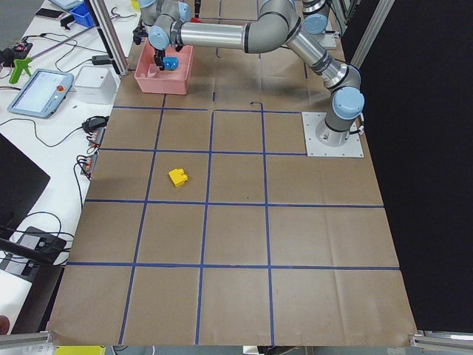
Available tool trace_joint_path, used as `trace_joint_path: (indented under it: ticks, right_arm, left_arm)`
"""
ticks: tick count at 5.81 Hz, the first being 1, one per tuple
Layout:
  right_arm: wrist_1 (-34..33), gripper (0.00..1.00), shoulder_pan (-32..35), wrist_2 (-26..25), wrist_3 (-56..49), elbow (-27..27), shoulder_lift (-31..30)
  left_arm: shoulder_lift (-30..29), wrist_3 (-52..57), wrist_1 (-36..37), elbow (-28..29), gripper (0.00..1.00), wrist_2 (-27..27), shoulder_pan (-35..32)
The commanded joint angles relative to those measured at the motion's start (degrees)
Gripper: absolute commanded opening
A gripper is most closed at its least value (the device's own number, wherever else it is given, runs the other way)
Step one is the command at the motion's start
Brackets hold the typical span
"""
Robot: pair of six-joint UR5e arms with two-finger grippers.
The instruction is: Put all blocks into box
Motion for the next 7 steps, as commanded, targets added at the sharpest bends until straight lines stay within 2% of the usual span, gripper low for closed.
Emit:
trace_joint_path:
  ticks: [1, 3, 4, 6, 7]
  right_arm:
    - [-1.6, 0.90, 0.0, 0.8, 0.1, 0.1, 2.4]
    - [-1.2, 0.29, 0.0, 0.8, -0.2, -0.2, 1.7]
    - [-1.2, 0.06, 0.0, 0.8, -0.5, -0.1, 1.5]
    - [-0.7, 0.02, 0.1, 0.6, -1.0, -0.5, -0.1]
    - [5.7, 0.02, 0.5, 0.5, -1.8, -1.8, -4.5]
  left_arm:
    - [2.9, -0.8, -0.8, 0.5, 0.99, 0.0, 1.3]
    - [14.0, 6.0, -11.9, -0.8, 0.99, -0.5, 8.0]
    - [17.6, 11.5, -17.4, -1.2, 0.99, -0.4, 12.7]
    - [22.9, 31.3, -18.9, -8.5, 0.99, 0.0, 25.0]
    - [24.6, 39.5, -18.4, -12.2, 0.99, 0.0, 29.7]
